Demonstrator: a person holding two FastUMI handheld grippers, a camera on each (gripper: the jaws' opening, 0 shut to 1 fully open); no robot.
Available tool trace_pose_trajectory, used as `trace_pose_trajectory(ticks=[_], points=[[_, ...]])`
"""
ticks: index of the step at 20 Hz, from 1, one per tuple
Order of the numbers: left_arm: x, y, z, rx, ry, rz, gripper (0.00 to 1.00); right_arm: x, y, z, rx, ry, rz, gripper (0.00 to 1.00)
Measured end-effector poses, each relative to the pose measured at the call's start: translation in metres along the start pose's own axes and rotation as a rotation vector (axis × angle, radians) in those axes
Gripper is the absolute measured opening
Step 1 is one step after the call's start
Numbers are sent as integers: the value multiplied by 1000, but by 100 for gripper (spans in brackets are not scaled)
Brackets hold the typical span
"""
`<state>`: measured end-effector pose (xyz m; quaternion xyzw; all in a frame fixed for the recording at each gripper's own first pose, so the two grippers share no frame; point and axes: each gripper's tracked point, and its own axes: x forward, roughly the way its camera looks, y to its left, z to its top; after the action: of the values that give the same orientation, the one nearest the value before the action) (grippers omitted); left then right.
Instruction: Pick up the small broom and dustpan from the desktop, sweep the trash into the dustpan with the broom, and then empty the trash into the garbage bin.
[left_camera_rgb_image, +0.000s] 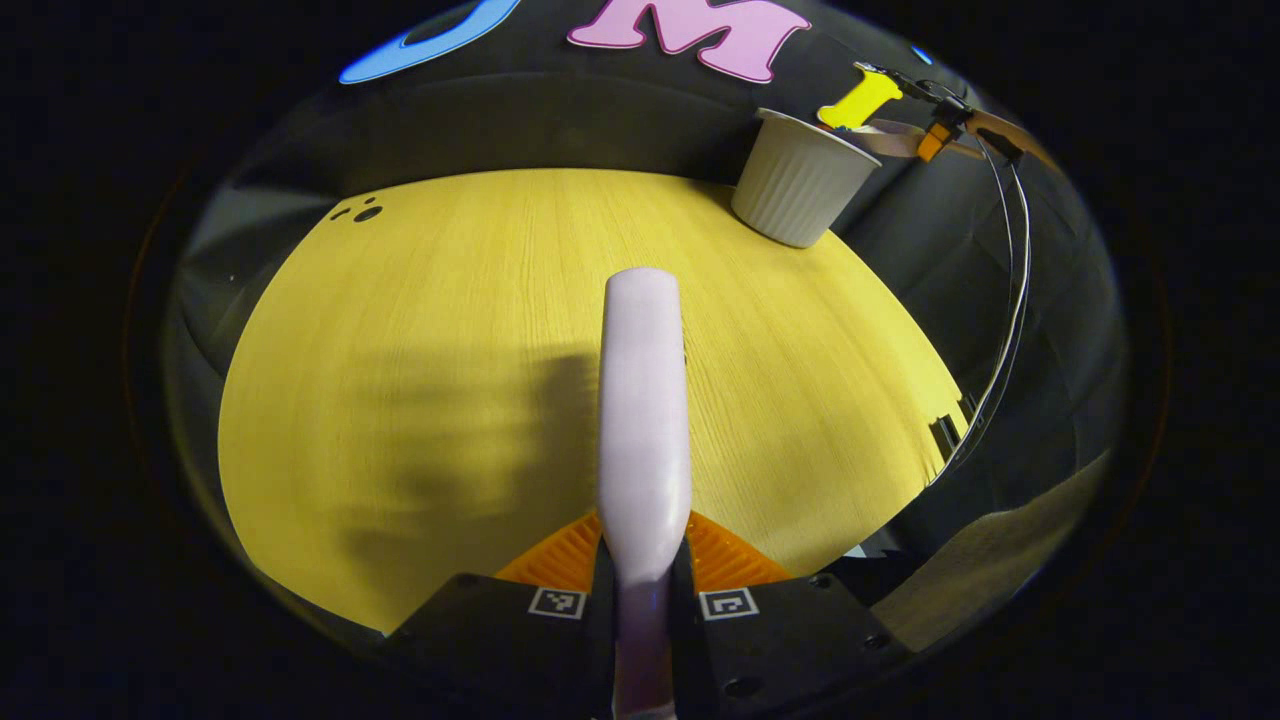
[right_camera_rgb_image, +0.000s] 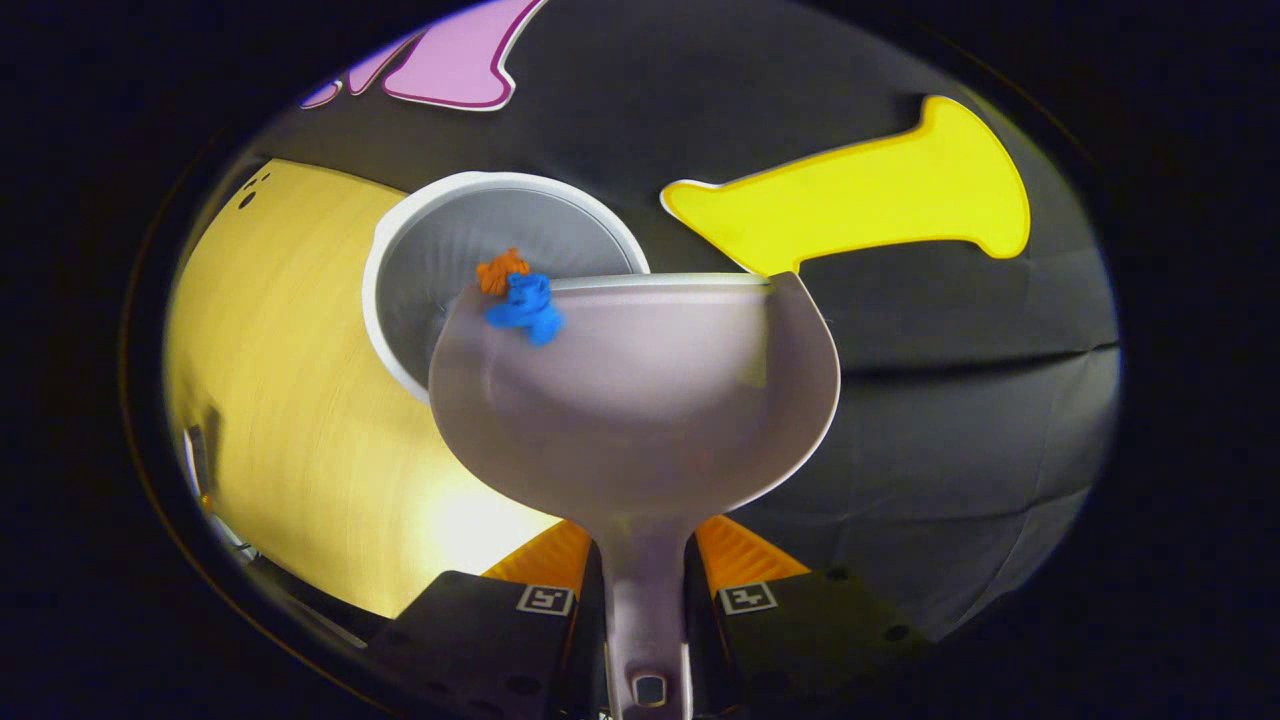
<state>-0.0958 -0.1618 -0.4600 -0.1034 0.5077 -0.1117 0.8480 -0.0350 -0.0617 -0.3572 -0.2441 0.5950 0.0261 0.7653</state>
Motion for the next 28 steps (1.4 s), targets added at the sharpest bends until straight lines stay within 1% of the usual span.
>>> trace_pose_trajectory(ticks=[1, 2, 3, 4, 7, 8, 9, 10, 11, 12, 14, 17, 19, 22, 24, 25, 26, 28], points=[[-1, 3, 3, -3, -10, 7, 27, -4, 1, 1, -9, 4, 3, 38], [-2, 4, 5, -6, -18, 10, 27, -5, 1, 1, -18, 7, 1, 34], [-2, 5, 7, -9, -23, 13, 25, -4, 1, 2, -26, 6, -2, 37], [-2, 7, 9, -11, -25, 16, 27, -5, 3, 3, -32, 9, -1, 37], [-3, 10, 12, -3, -29, 22, 27, 1, 5, 4, -66, 25, 15, 37], [-3, 12, 13, 4, -31, 27, 27, 1, 4, 6, -82, 24, 14, 34], [-3, 12, 14, 7, -29, 31, 27, 1, 4, 9, -98, 24, 16, 37], [-3, 14, 14, 5, -27, 33, 27, 0, 4, 10, -111, 32, 15, 34], [-4, 15, 14, -1, -25, 35, 27, 1, 2, 12, -132, 41, 12, 34], [-3, 16, 12, -8, -22, 38, 27, 1, 0, 14, -167, 49, -3, 37], [0, 17, 10, -22, -13, 45, 27, 0, -7, 26, -247, 51, -40, 37], [2, 17, 14, -32, -8, 51, 27, 5, -2, 32, -272, 47, -45, 37], [2, 17, 16, -31, -13, 46, 27, 6, -5, 35, -325, 46, -59, 37], [5, 15, 23, -21, -14, 47, 27, 6, -8, 33, -318, 38, -56, 37], [6, 13, 25, -24, -18, 41, 27, 7, -6, 31, -262, 22, -34, 37], [7, 13, 26, -24, -15, 38, 27, 8, -8, 29, -260, 30, -38, 34], [9, 12, 25, -20, -12, 41, 27, 9, -11, 30, -271, 32, -54, 37], [10, 13, 25, -17, -11, 43, 27, 14, -18, 28, -271, 16, -69, 37]])
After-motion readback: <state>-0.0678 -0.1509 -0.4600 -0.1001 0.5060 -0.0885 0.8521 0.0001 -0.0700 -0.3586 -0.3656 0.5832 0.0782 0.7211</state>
